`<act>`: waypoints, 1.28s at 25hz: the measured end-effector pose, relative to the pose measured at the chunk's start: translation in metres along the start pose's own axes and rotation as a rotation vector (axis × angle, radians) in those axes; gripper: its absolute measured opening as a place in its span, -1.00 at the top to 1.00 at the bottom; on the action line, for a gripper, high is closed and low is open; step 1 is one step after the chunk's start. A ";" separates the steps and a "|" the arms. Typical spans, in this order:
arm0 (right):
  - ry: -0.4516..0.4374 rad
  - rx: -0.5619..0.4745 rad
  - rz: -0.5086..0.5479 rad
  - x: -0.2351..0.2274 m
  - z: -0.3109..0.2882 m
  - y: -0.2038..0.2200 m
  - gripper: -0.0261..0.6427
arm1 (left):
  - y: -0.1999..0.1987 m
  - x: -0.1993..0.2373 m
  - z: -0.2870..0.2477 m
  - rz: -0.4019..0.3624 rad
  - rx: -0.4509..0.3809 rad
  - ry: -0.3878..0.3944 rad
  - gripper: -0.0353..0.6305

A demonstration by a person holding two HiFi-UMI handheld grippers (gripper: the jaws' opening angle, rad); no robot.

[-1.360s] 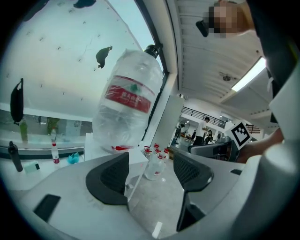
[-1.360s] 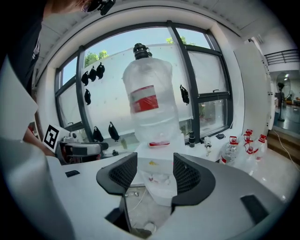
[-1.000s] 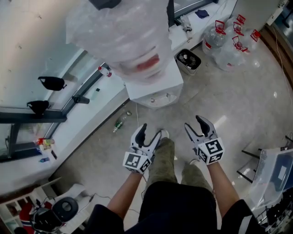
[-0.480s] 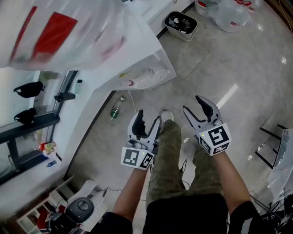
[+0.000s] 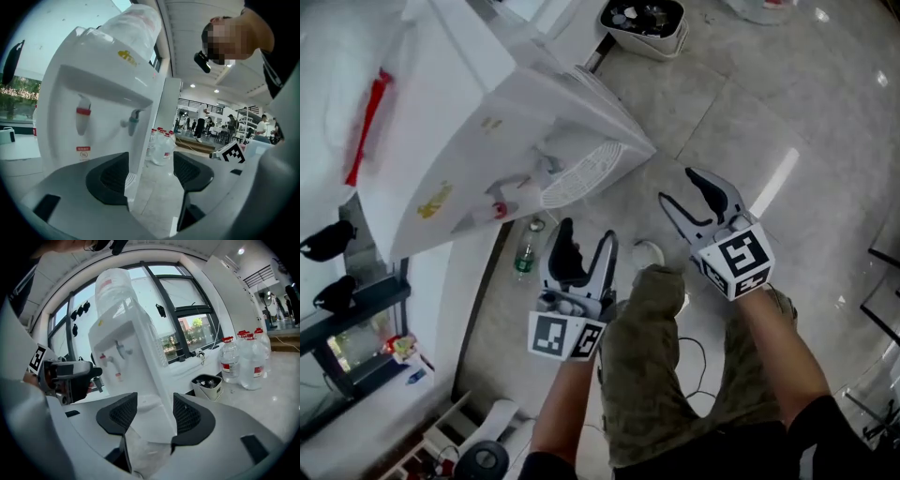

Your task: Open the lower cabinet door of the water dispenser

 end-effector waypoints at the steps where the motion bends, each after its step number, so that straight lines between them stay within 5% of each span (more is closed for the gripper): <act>1: -0.005 -0.007 0.000 -0.005 -0.013 0.010 0.30 | 0.010 0.008 -0.007 -0.005 -0.001 -0.003 0.06; 7: -0.046 -0.043 0.036 -0.028 -0.079 0.055 0.30 | 0.050 0.029 -0.029 -0.097 -0.033 0.011 0.06; 19: -0.138 -0.128 0.163 -0.062 -0.138 0.097 0.30 | 0.104 0.029 -0.053 -0.160 -0.105 0.041 0.05; 26: -0.183 -0.116 0.216 -0.072 -0.151 0.104 0.28 | 0.118 0.025 -0.048 -0.084 -0.159 0.010 0.05; 32: -0.196 -0.099 0.232 -0.075 -0.166 0.104 0.26 | 0.129 0.026 -0.051 -0.117 -0.162 -0.012 0.05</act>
Point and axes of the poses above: the fingertips, and each gripper's own axes: z backward along the fingers, x to its left, y out of its underside, the point moved 9 cm from there along z, backward along the fingers, and after that the axes turned 12 degrees about x, right-handed, at the moved point
